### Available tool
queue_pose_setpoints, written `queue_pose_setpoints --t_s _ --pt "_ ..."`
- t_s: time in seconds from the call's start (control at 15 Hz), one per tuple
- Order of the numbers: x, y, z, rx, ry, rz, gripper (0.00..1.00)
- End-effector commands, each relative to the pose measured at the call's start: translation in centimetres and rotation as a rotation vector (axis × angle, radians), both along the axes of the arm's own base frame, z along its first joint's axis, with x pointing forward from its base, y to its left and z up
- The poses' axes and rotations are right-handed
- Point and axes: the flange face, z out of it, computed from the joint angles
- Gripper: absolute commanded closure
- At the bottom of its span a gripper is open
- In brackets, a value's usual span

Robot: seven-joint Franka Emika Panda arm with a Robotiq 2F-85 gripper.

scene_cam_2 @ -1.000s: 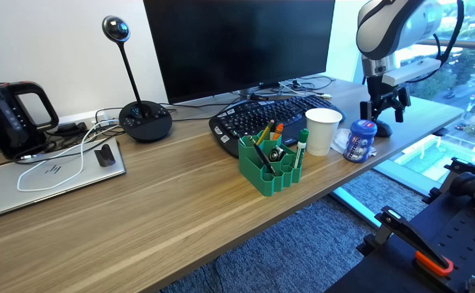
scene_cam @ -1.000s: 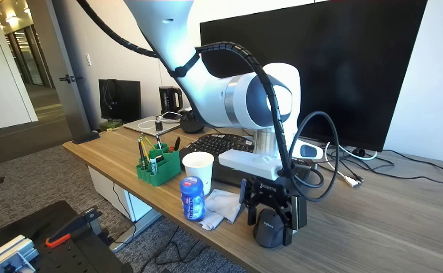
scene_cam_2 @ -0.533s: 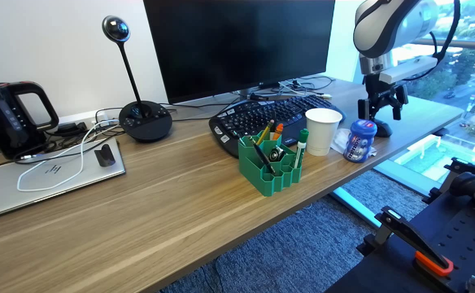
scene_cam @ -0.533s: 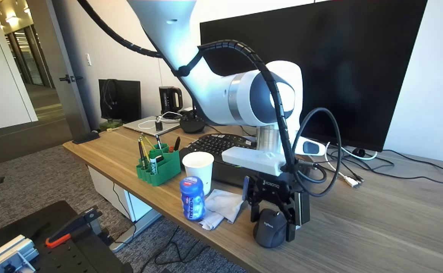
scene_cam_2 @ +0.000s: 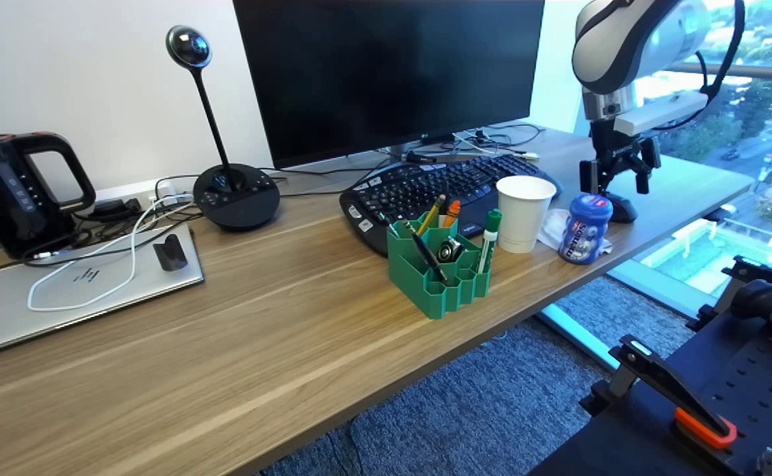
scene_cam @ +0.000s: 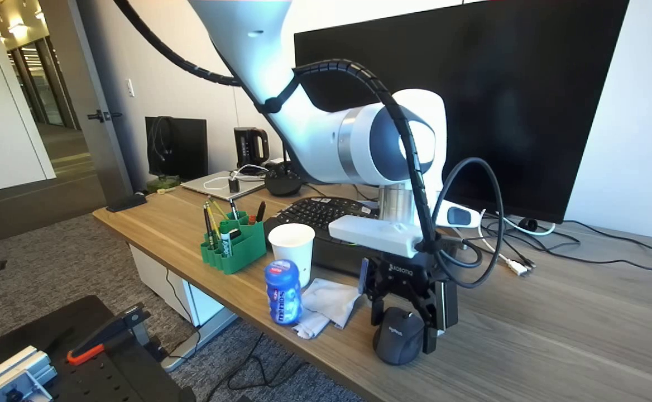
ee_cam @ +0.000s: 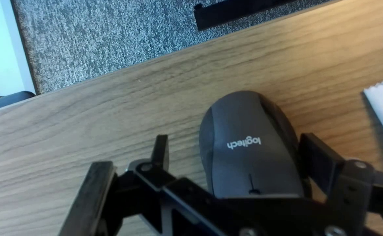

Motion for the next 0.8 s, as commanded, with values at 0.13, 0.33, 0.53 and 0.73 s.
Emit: queue_pose_setpoints --t_s 0.13,0.33,0.53,0.73 --pt "0.59 -0.08 0.07 -0.004 0.016 0.000 0.09" --pt "0.62 -0.06 0.09 -0.004 0.015 0.001 0.26" --pt "0.65 -0.08 0.11 -0.003 0.014 0.002 0.33" --pt "0.78 -0.05 0.26 -0.003 0.012 0.002 0.05"
